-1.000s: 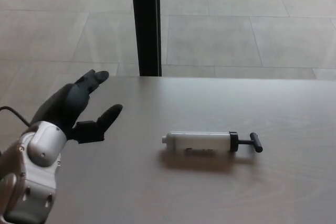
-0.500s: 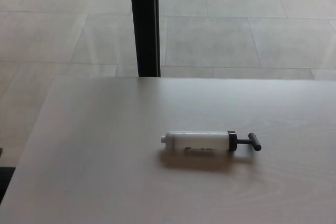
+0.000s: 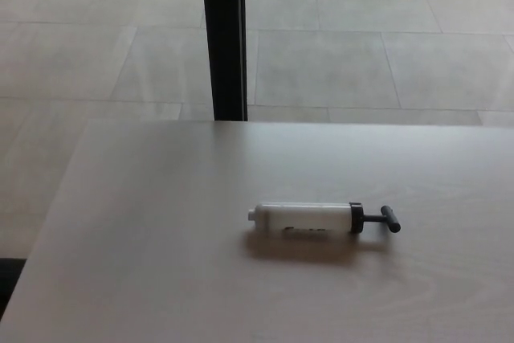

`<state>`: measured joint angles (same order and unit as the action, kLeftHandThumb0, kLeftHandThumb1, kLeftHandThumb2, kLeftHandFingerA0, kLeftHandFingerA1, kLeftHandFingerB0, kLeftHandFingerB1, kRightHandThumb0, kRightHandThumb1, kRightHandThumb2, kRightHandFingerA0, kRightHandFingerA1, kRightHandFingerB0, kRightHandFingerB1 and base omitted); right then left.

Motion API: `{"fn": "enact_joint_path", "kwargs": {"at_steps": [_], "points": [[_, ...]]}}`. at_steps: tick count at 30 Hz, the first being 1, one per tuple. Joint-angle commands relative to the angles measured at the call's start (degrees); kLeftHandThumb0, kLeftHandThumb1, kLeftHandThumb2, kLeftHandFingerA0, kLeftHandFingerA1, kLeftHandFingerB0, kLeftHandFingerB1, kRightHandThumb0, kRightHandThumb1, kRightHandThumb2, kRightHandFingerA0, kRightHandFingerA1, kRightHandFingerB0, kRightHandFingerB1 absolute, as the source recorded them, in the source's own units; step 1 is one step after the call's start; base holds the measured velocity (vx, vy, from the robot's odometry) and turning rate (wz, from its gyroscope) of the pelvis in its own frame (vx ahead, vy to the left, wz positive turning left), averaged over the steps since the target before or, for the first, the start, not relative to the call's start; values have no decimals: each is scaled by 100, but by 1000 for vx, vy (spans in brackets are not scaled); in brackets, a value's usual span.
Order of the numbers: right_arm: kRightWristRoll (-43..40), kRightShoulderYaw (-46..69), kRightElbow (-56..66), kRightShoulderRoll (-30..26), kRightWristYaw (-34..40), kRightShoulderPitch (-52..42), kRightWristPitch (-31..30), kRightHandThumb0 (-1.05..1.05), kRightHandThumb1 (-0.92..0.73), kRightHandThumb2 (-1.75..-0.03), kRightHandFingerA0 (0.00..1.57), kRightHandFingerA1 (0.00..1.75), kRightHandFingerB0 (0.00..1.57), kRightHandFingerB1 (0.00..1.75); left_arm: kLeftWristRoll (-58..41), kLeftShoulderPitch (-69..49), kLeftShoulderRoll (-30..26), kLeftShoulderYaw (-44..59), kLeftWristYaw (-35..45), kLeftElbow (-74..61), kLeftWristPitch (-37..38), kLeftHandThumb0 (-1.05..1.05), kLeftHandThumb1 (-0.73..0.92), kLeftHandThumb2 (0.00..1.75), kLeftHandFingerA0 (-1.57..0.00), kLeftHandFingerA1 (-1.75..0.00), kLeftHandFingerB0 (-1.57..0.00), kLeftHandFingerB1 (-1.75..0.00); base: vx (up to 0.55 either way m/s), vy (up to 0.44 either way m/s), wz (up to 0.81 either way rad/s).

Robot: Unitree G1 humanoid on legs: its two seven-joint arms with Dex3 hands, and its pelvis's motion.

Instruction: The robot uses its left hand to lift the air pump kept on the middle of the desk and use the right hand to compress the handle

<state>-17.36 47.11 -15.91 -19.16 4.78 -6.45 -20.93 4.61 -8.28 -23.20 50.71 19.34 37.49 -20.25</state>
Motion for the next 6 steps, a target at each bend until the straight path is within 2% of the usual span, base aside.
{"fn": "enact_joint_path", "kwargs": {"at_steps": [1,2,3,4,5,6], "points": [[-263,1184,-3786,-1114,49,-493,3151,-79,-87,-67,23,53,24,33,-2799,-565,-639,2718,-1055,3386,1971,-85,78,64,-50,-44,-43,-35,0,0,0],[-255,1171,-3824,-1126,57,-483,3168,-79,-87,-67,23,53,24,33,-2790,-558,-644,2725,-1051,3398,1979,-85,78,64,-50,-44,-43,-35,0,0,0],[-215,1047,-3885,-1082,-16,-412,3153,-75,-69,-102,22,61,16,46,-2549,-520,-637,2502,-926,3337,1973,-87,77,64,-48,-42,-35,-33,0,0,0],[-200,991,-3938,-1071,-52,-375,3165,-75,-69,-102,22,61,16,46,-2441,-501,-638,2415,-869,3323,1978,-87,77,64,-48,-42,-35,-33,0,0,0],[-184,962,-3985,-1066,-64,-372,3228,-70,-86,-66,24,51,27,34,-2373,-502,-635,2366,-859,3316,1992,-86,77,63,-49,-43,-36,-34,0,0,0],[-161,909,-4052,-1038,-112,-371,3305,-71,-87,-66,19,45,24,33,-2222,-519,-610,2229,-776,3254,2018,-87,76,63,-46,-45,-35,-34,0,0,0]]}}
